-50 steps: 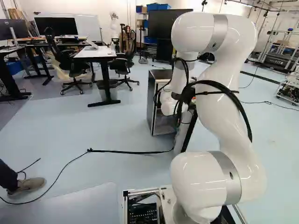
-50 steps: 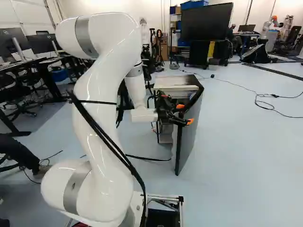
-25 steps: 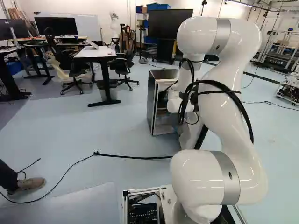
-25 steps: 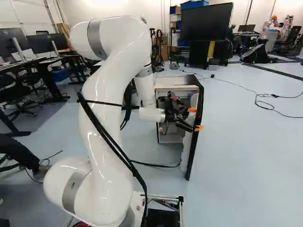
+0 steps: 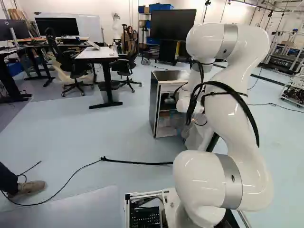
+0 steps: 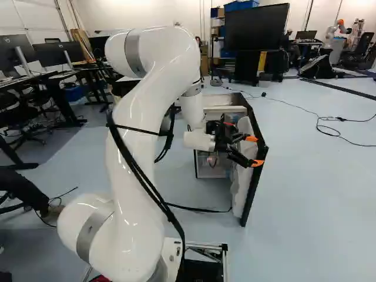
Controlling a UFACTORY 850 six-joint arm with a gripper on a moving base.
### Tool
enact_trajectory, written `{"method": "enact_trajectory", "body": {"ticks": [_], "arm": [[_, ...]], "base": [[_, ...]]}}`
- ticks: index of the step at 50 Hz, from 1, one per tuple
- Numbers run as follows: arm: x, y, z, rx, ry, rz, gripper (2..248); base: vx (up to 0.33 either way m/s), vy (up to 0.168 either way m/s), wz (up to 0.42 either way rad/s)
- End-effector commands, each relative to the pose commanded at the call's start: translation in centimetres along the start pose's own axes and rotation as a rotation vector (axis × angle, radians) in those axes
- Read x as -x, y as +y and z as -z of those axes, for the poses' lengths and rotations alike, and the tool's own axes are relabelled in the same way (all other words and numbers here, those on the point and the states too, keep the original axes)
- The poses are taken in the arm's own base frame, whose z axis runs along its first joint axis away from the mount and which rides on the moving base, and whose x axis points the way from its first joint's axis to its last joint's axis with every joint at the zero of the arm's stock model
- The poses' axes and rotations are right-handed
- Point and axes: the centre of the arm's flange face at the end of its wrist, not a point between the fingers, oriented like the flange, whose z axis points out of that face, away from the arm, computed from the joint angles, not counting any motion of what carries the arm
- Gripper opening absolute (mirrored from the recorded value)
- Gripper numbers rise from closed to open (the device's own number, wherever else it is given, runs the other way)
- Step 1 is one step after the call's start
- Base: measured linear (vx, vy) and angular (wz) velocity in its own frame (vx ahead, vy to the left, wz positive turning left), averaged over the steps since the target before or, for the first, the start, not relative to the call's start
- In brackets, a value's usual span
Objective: Open the fridge door
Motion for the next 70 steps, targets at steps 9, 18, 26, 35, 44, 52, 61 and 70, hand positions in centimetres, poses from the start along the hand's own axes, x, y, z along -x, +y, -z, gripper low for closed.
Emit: {"method": "enact_trajectory", "body": {"ticks": [9, 18, 26, 35, 44, 52, 61, 70], "arm": [[-0.2, -0.4, -1.9, 0.029, 0.011, -0.02, 247], [-0.3, -0.8, -3.8, 0.057, 0.022, -0.041, 247], [-0.5, -1.1, -5.6, 0.081, 0.032, -0.06, 247], [-0.6, -1.4, -7.5, 0.108, 0.044, -0.081, 247], [-0.8, -1.7, -9.5, 0.132, 0.057, -0.103, 247], [-1.0, -2.0, -11.3, 0.154, 0.068, -0.122, 247], [-1.1, -2.2, -13.2, 0.176, 0.082, -0.144, 247], [-1.3, -2.5, -15.2, 0.197, 0.096, -0.166, 247]], "base": [[0.0, 0.0, 0.0], [0.0, 0.0, 0.0], [0.0, 0.0, 0.0], [0.0, 0.0, 0.0], [0.0, 0.0, 0.0], [0.0, 0.0, 0.0], [0.0, 0.0, 0.0], [0.0, 0.0, 0.0]]}}
